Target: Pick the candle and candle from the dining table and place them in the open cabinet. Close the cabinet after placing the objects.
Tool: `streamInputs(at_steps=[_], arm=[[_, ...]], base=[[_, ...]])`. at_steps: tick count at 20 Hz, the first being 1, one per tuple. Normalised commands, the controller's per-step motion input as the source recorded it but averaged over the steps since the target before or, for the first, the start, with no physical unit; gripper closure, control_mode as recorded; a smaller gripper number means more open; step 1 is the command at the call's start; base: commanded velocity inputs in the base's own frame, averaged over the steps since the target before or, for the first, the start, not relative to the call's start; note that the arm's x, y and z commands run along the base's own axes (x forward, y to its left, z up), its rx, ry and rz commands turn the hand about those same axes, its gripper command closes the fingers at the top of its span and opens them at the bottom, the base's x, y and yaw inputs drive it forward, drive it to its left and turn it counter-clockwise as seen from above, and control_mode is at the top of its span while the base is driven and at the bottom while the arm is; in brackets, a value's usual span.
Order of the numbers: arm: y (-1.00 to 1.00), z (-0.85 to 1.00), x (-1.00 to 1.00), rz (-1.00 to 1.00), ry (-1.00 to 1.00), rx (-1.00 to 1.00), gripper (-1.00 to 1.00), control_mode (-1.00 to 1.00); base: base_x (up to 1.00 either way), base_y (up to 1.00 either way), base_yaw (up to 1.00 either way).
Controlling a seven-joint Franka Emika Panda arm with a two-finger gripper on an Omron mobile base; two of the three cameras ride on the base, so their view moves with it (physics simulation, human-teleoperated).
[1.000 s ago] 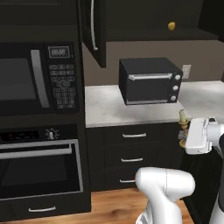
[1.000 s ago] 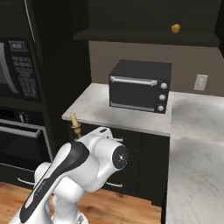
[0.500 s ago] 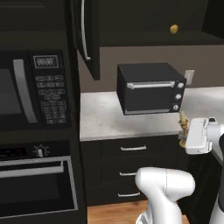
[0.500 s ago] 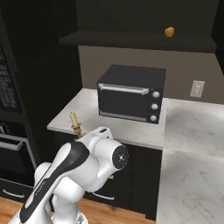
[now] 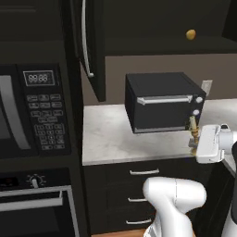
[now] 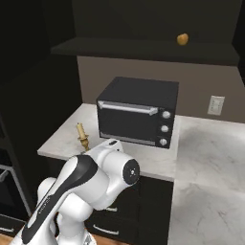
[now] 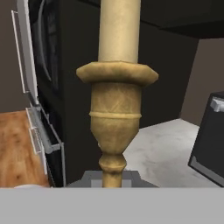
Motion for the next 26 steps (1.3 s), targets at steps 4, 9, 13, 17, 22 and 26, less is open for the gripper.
streamInputs(at_steps=[4,9,13,17,22,26], arm=[[0.0,0.0,0.0,0.0,0.0,0.0,1.0,1.0],[0.0,0.0,0.0,0.0,0.0,0.0,1.0,1.0],[0.0,0.0,0.0,0.0,0.0,0.0,1.0,1.0],[0.0,0.0,0.0,0.0,0.0,0.0,1.0,1.0],[0.0,0.0,0.0,0.0,0.0,0.0,1.0,1.0],[0.0,0.0,0.0,0.0,0.0,0.0,1.0,1.0]], base=[[0.44,-0.14,0.01],[0.37,-0.05,0.05],[0.32,0.0,0.07],[0.29,0.0,0.08],[0.28,0.0,0.07],[0.27,-0.01,0.07]])
